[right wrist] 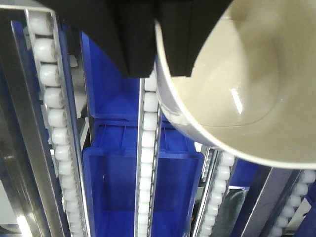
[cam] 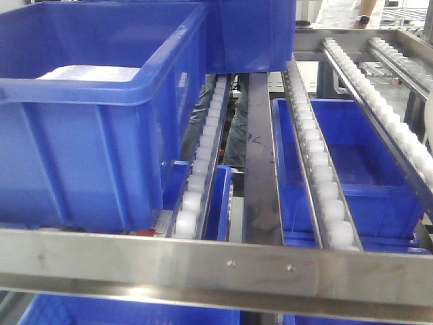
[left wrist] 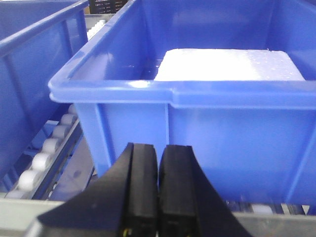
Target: Move white bin to right shelf second layer
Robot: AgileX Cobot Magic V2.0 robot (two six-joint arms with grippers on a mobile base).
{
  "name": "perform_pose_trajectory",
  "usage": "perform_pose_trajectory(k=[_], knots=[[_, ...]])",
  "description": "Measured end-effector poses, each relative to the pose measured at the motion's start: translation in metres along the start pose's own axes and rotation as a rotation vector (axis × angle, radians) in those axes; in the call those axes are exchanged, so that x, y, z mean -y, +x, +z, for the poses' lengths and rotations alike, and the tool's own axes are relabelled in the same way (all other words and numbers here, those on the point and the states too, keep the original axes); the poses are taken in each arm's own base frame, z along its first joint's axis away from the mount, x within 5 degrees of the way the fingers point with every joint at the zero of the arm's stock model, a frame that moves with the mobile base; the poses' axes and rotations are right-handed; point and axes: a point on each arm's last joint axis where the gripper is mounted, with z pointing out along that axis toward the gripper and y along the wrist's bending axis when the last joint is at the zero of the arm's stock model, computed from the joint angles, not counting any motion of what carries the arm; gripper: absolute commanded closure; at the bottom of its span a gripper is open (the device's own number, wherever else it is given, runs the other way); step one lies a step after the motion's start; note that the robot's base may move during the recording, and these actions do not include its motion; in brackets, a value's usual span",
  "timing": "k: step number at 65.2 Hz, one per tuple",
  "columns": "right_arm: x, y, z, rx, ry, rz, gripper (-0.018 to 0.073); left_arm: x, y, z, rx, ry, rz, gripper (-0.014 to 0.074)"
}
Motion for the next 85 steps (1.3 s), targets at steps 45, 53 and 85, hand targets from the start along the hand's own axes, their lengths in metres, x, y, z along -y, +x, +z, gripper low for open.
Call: perform_pose_trajectory(k=[45,53,85], knots=[[0.0000,0.0000,0.0000,0.000,0.000,0.000,0.0514,0.0000,0.0000,0.0000,0.000,0.000,0.000,0.0512],[0.0000,0.0000,0.0000,0.000,0.000,0.000,0.0514,0.0000,0.0000,0.0000,0.000,0.000,0.000,0.0512],[0.0004,0.0050,0.0096,-0.033,-0.001,0.008,0.0514,0.0000,0.0000,0.0000,0.000,0.000,0.000,0.0512]])
